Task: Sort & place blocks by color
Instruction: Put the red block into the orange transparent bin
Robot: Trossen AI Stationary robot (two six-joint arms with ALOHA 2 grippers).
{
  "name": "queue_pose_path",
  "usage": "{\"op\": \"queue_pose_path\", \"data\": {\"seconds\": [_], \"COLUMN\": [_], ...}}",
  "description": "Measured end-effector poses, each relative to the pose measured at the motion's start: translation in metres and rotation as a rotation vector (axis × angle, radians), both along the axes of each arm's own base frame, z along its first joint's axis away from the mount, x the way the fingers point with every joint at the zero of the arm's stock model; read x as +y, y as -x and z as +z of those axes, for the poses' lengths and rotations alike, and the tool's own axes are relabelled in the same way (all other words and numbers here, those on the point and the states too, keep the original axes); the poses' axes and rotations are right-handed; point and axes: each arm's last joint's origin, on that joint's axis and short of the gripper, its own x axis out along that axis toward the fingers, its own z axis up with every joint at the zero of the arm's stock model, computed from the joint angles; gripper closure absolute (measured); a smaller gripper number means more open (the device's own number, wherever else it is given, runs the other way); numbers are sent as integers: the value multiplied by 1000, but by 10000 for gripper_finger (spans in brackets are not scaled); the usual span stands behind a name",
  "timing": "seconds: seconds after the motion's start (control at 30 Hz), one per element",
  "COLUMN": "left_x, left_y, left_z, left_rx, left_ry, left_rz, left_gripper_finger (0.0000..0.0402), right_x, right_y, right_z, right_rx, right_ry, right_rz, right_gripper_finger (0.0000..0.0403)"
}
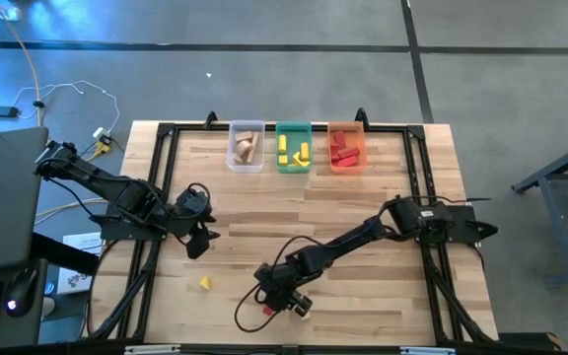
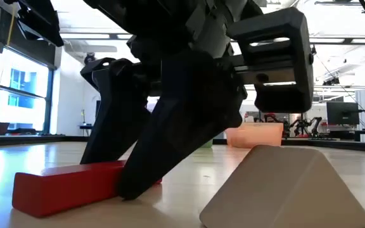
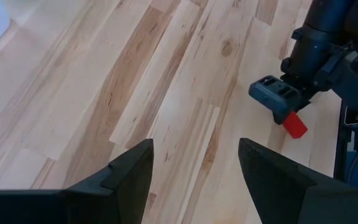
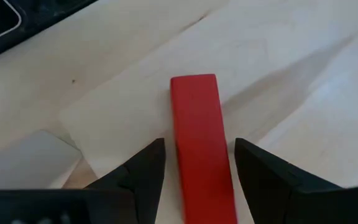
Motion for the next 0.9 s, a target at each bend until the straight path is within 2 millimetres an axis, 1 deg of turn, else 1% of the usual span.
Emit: {"op": "queue_pose_path", "data": {"seconds": [0.07, 0.13, 0.33, 0.67, 0.8, 0.9], "left_x": [0, 0, 0, 1, 1, 1], "left_y": [0, 0, 0, 0, 0, 1], "left_z": [0, 0, 0, 0, 0, -8], "left_rx": [0, 0, 0, -3, -4, 20], "left_ry": [0, 0, -3, -23, -23, -33], "left_rz": [0, 0, 1, 14, 15, 15], "left_gripper_finger": [181, 181, 181, 181, 181, 181], "right_x": [0, 0, 0, -2, -5, -12], "right_y": [1, 2, 4, 4, 7, 11], "right_z": [-1, -2, -3, -2, 5, 13], "right_rx": [16, 31, 96, 120, 103, 94], "right_ry": [5, 1, -29, -23, 44, 131], "right_rz": [-2, -15, -112, -223, -274, -369], "right_gripper_finger": [227, 243, 325, 326, 326, 326]}}
